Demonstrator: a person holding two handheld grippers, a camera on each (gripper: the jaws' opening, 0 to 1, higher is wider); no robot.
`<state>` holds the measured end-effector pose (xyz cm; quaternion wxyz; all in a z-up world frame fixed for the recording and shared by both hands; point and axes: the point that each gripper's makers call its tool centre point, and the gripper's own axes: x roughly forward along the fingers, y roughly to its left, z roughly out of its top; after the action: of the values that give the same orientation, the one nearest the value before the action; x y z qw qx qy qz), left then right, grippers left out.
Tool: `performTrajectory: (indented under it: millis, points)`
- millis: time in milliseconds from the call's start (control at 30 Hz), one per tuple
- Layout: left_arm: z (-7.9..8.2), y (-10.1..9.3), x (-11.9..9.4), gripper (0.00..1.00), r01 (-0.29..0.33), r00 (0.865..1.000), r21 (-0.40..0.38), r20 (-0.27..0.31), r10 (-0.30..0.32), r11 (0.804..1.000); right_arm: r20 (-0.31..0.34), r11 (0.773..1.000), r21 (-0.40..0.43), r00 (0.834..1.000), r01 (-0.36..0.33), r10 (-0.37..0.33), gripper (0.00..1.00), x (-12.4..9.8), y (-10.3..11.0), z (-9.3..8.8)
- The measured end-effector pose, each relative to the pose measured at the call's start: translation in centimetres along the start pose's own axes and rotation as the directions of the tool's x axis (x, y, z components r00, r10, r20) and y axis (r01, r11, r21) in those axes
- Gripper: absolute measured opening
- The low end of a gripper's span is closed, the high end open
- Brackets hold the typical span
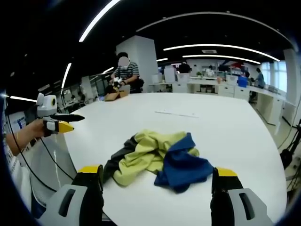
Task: Fold the garment on the visible template until the final outline fits inside the template.
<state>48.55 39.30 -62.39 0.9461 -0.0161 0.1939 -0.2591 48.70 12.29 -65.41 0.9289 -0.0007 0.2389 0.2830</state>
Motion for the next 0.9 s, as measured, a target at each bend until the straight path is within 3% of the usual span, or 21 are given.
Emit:
performTrajectory:
  millis: [333, 567, 733, 900]
  points:
    - [0.0, -0.1, 1.1, 0.87, 0.033, 0.999, -0.002, -0.007, -0.033, 0.999, 0.013, 1.000, -0.004, 1.000, -0.008, 0.008, 0.90, 0.7, -0.7, 0.4]
    - [-0.4, 0.1, 2.4, 0.82, 0.065, 0.997, 0.036, -0.035, -0.063, 0.997, 0.027, 1.000, 0.016, 1.000, -0.006, 0.005, 0.81, 1.6, -1.7, 0.9]
    - [-0.7, 0.2, 3.8, 0.75, 0.118, 0.992, -0.011, -0.034, -0.119, 0.993, 0.034, 0.999, 0.031, 0.999, -0.012, 0.011, 0.74, 2.8, -2.1, 1.4]
    - [-0.7, 0.8, 4.9, 0.71, 0.122, 0.992, -0.009, -0.035, -0.122, 0.992, 0.039, 0.998, 0.060, 0.999, -0.016, 0.013, 0.67, 3.9, -2.5, 1.6]
